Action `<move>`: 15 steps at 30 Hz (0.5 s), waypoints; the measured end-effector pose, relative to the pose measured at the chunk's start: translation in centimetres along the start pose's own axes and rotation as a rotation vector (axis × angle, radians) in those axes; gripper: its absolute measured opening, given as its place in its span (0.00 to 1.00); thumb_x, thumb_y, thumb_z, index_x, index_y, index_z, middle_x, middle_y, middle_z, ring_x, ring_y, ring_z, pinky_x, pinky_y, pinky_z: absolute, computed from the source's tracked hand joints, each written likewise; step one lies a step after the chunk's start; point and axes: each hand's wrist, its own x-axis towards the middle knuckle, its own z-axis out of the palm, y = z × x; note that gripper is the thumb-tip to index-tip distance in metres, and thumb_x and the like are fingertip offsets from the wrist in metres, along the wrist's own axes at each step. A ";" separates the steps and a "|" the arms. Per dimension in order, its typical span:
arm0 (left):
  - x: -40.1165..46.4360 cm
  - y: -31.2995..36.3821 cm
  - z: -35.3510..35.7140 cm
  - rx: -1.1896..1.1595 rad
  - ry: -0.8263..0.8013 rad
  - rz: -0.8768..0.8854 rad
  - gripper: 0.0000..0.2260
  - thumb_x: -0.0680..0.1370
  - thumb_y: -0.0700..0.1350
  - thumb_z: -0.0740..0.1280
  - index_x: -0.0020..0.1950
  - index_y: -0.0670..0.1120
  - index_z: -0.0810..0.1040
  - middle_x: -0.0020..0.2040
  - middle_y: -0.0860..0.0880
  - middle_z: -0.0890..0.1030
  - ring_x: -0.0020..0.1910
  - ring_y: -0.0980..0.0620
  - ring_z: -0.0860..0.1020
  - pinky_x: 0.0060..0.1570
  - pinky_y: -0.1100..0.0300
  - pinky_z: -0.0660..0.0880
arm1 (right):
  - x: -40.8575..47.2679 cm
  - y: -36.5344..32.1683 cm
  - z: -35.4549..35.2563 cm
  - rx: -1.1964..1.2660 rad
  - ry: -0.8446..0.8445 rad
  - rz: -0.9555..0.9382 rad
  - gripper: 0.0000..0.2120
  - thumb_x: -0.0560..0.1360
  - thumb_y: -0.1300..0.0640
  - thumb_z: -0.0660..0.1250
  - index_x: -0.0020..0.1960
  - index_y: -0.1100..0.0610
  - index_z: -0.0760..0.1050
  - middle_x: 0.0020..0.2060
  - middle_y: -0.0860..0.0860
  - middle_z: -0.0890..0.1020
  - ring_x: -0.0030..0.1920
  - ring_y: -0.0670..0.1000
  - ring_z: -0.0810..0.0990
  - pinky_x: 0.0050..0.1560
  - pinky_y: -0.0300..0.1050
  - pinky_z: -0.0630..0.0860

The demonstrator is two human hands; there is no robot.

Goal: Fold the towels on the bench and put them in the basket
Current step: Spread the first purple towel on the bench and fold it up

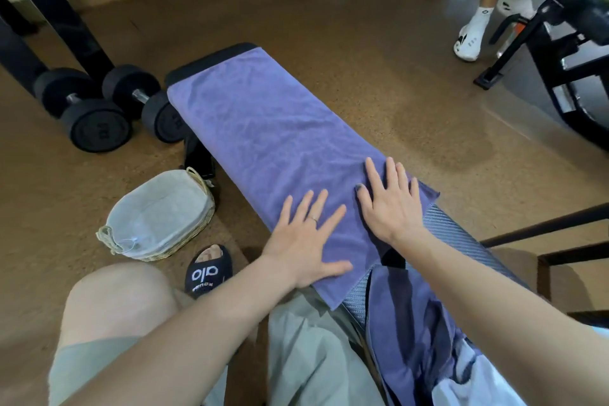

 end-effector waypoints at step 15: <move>-0.2 -0.8 0.1 0.023 0.046 0.059 0.50 0.67 0.81 0.52 0.81 0.61 0.35 0.80 0.46 0.29 0.78 0.45 0.29 0.74 0.34 0.37 | -0.4 2.5 -0.8 0.035 0.086 0.062 0.32 0.80 0.35 0.42 0.82 0.44 0.49 0.79 0.59 0.59 0.79 0.59 0.55 0.77 0.62 0.52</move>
